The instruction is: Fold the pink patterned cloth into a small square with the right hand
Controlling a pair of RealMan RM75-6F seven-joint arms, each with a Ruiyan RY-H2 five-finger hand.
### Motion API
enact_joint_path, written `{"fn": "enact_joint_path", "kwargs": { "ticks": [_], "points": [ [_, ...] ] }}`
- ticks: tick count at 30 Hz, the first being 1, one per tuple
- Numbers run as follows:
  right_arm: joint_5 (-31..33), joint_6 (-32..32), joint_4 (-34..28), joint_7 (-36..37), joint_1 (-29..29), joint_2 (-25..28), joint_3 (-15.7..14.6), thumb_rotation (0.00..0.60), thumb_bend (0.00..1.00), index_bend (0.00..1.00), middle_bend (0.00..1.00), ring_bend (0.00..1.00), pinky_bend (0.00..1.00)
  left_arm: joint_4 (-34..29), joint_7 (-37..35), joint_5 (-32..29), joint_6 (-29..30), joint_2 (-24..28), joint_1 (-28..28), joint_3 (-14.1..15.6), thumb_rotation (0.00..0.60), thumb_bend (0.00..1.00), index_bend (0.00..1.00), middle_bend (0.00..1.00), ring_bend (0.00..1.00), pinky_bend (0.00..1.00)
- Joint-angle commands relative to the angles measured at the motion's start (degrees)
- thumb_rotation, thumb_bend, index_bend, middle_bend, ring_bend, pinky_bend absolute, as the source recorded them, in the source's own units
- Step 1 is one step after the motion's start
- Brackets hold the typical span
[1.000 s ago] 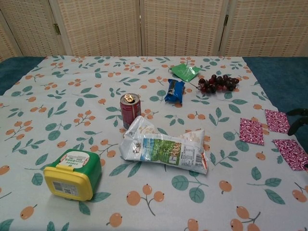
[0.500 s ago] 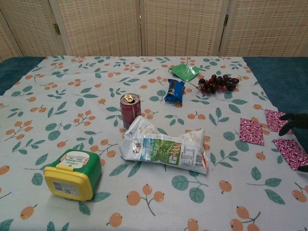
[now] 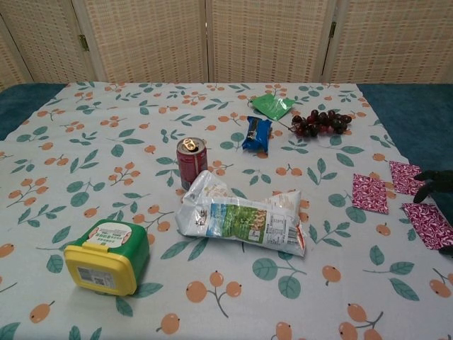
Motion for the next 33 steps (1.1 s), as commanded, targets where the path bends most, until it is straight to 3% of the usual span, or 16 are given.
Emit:
{"fn": "enact_joint_path", "kwargs": {
  "ticks": [1,6,12,19,24,33],
  "points": [
    [0.01,-0.05,0.12,0.12,0.02,-0.06,0.04,0.437,0.19,0.22,0.06,0.00,0.00,0.02,-0.05,0.01,0.01,0.00,0.02,0.01,0.600,0.19,0.17,0.07,0.10,0.00],
    [-0.12,0.00,0.01,0.14,-0.03,0.01,-0.06,0.435,0.19,0.23,0.06,0.00,0.00,0.13,-0.20,0.06,0.05,-0.04,0.06,0.01,0.600,0.19,0.17,0.07,0.10,0.00],
    [-0.30,1.17,-0.64,0.37,-0.57,0.45,0.01,0.445,0.19,0.33,0.08,0.00,0.00,0.33,-0.41,0.03,0.00,-0.14,0.11,0.02,0.600,0.19,0.17,0.07,0.10,0.00],
    [-0.16,1.81,-1.75,0.83,-0.71,1.12,0.50,0.459,0.19,0.36,0.09,0.00,0.00,0.50,-0.64,0.21,0.12,-0.22,0.17,0.07,0.600,0.19,0.17,0.07,0.10,0.00],
    [1.53,2.38,-3.36,2.98,-0.30,2.27,2.89,0.460,0.19,0.36,0.09,0.00,0.00,0.55,-0.77,0.29,0.16,-0.18,0.17,0.06,0.600,0.19,0.17,0.07,0.10,0.00],
    [10.34,-1.57,-3.25,2.34,2.36,2.07,8.49,0.460,0.19,0.36,0.09,0.00,0.00,1.04,-1.20,0.47,-0.21,-0.53,-0.04,0.11,0.600,0.19,0.17,0.07,0.10,0.00]
  ]
}}
